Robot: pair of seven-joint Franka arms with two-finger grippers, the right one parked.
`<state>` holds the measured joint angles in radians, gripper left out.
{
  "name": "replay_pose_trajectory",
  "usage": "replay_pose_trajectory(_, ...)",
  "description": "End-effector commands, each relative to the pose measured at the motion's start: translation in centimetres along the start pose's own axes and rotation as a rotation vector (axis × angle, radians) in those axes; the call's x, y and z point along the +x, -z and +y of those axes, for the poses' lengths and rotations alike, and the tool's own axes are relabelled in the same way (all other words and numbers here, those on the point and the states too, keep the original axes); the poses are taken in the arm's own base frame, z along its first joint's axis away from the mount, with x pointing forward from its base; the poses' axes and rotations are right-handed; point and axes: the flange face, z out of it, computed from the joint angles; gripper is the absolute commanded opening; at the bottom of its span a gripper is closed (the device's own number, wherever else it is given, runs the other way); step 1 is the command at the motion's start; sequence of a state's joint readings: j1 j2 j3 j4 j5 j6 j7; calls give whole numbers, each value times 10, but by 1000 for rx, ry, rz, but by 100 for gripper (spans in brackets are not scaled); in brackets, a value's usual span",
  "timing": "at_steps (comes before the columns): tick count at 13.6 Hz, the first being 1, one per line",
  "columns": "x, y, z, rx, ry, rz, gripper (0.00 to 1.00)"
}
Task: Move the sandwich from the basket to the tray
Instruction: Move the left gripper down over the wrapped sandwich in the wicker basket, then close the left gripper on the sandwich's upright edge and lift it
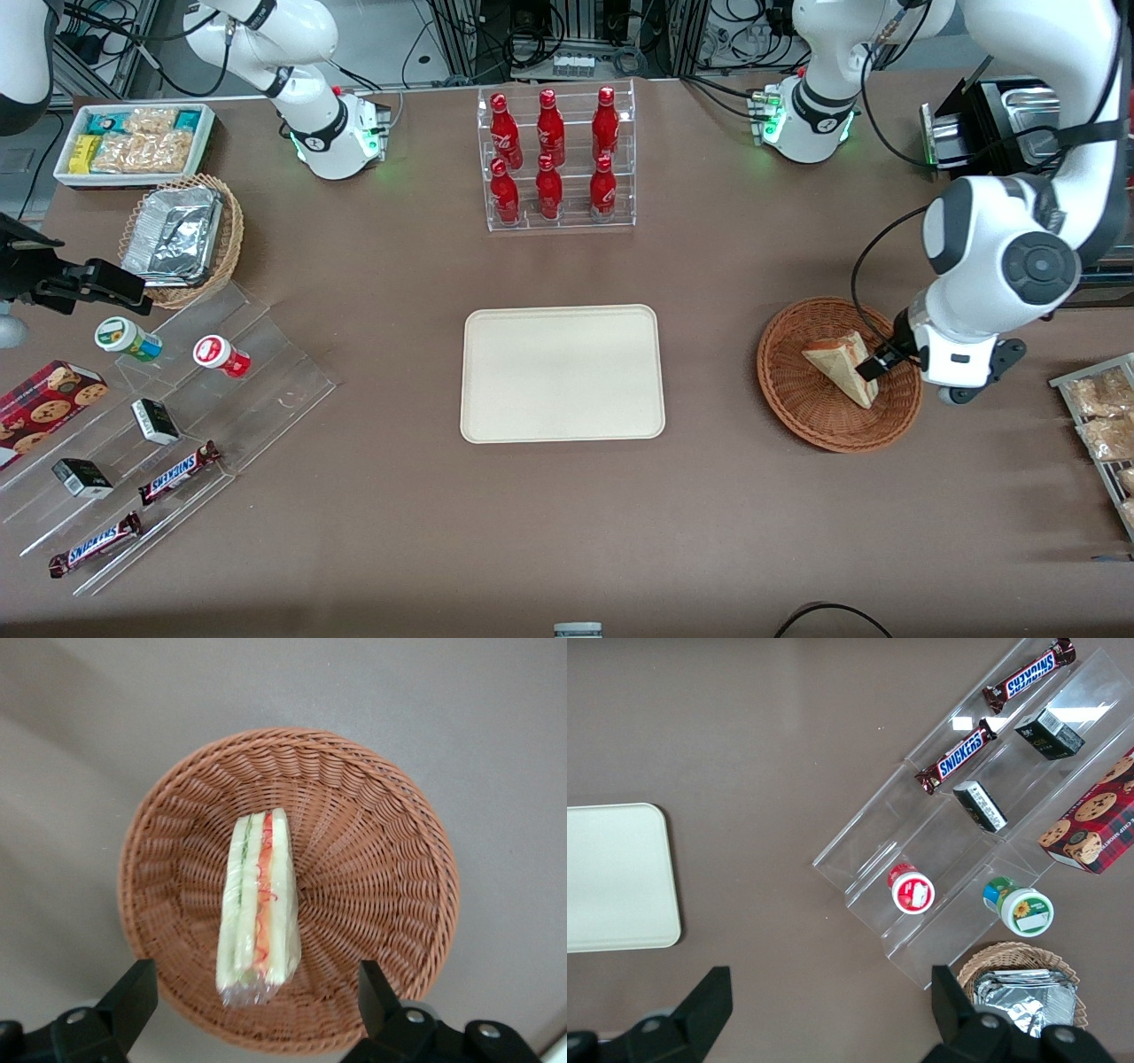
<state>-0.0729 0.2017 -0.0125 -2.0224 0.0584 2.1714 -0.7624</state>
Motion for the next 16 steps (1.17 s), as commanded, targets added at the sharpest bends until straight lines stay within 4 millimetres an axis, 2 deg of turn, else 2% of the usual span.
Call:
replay_pose_trajectory(1, -25, -32, -17, -42, 19, 41, 100)
replay_pose_trajectory(5, -31, -60, -21, -54, 21, 48, 100)
replay_pose_trajectory(10, -33, -82, -21, -70, 20, 60, 100)
replay_pose_trajectory(11, -34, -85, -20, -68, 18, 57, 97)
replay_pose_trajectory(12, -34, -87, -20, -66, 24, 55, 78)
replay_pose_trajectory(14, -32, -89, -20, -66, 50, 52, 27)
replay_pose_trajectory(15, -32, -88, -19, -69, 60, 54, 5)
replay_pose_trajectory(16, -31, -88, -19, -69, 62, 54, 0)
